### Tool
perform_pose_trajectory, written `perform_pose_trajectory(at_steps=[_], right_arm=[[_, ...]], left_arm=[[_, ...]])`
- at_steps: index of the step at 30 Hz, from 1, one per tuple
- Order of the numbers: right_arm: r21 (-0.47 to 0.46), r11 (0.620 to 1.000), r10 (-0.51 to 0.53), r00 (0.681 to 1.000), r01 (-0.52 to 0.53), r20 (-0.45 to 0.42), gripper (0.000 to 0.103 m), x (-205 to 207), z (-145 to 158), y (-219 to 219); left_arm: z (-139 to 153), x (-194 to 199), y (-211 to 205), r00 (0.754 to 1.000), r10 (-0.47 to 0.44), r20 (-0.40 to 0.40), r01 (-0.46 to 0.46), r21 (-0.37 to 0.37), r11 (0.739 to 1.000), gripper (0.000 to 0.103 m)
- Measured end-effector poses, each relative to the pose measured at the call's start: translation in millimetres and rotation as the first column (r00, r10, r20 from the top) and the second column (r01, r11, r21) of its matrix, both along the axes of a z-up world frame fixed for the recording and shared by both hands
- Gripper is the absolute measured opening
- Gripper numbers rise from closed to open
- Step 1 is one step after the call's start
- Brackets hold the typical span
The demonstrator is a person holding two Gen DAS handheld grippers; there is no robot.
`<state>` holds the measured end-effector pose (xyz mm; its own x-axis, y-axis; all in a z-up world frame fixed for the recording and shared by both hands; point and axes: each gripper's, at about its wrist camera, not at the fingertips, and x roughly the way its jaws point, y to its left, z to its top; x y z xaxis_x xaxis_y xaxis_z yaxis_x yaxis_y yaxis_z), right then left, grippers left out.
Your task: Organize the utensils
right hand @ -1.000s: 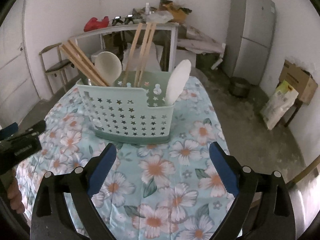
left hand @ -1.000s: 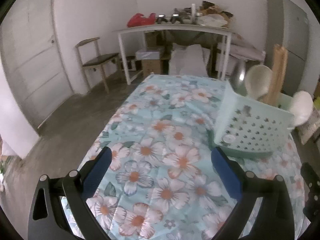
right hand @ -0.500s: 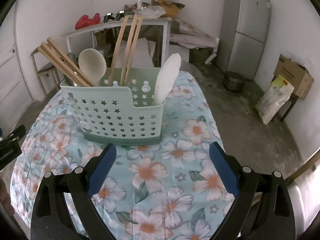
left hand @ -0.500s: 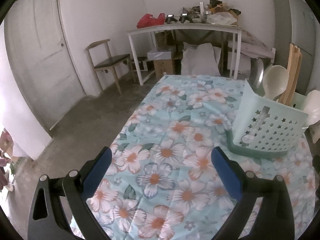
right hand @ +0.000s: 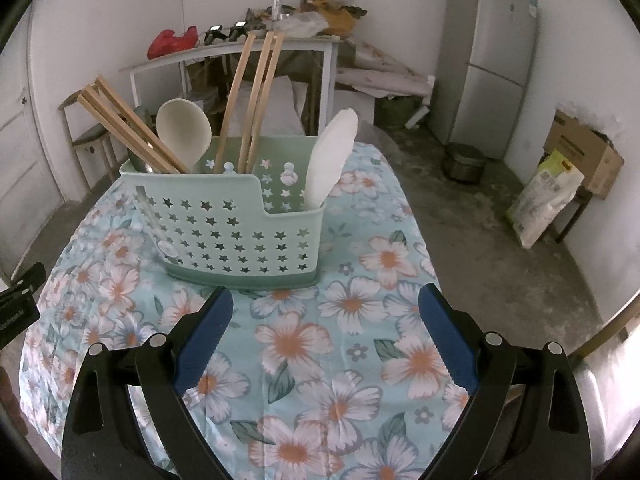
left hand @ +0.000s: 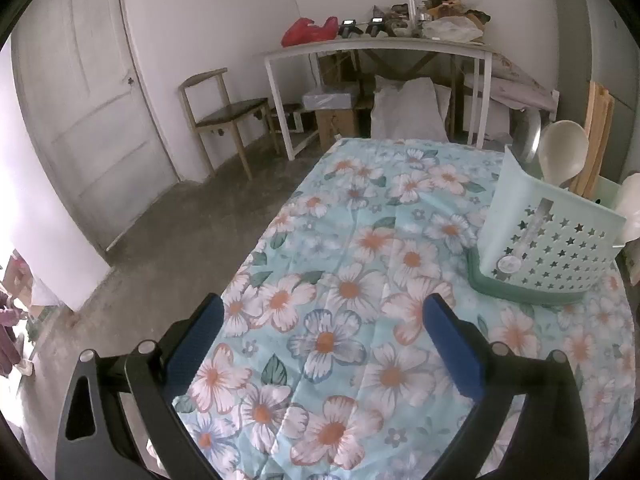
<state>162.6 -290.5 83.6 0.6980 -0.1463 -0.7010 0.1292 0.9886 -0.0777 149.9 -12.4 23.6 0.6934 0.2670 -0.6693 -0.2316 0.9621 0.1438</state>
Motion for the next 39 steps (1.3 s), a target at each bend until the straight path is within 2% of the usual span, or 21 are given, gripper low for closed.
perform_pose_trajectory(at_steps=[39], right_arm=[[0.004,1.000,0.006,1.000,-0.006,0.001,0.090,-3.8,4.4,4.9]], left_arm=[[-2.7,-1.7,3.0,1.000,-0.003,-0.012,0.002,-0.014,1.000,0.097]])
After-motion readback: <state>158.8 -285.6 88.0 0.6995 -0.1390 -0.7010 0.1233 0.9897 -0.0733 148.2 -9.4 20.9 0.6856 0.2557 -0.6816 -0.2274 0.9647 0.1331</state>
